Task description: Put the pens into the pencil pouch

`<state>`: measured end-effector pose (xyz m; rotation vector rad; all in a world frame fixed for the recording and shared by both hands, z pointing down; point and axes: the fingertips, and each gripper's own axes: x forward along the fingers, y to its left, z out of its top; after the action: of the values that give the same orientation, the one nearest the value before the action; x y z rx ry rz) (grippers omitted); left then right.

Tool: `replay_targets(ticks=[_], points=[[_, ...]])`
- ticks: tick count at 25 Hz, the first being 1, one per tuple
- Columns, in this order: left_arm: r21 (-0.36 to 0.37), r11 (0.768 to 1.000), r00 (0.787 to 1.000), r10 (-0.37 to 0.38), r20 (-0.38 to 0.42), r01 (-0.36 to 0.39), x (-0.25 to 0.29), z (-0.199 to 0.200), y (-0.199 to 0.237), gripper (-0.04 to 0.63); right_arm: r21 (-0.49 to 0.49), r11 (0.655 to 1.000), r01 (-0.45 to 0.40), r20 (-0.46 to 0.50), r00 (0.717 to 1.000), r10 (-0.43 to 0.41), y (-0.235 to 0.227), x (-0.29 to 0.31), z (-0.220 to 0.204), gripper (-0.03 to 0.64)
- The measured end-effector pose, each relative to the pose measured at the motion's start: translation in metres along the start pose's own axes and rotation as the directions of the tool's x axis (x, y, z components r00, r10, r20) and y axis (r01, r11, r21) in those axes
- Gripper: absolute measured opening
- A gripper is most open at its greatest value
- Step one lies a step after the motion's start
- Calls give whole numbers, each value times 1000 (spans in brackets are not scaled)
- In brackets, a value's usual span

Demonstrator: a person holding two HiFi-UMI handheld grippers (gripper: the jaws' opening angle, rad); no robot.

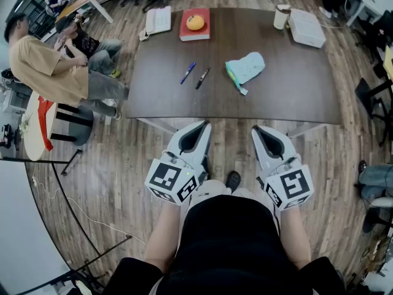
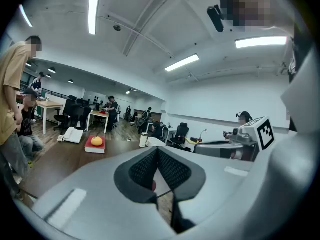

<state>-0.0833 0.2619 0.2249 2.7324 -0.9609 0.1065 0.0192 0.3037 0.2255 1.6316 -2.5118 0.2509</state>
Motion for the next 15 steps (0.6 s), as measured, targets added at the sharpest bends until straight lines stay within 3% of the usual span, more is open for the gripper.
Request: replay_targets(ticks=[15], points=[[1, 1000, 1000, 18, -19, -18, -1, -16, -23, 0, 15, 1000, -14, -24, 1000, 15, -3, -14, -18, 9]])
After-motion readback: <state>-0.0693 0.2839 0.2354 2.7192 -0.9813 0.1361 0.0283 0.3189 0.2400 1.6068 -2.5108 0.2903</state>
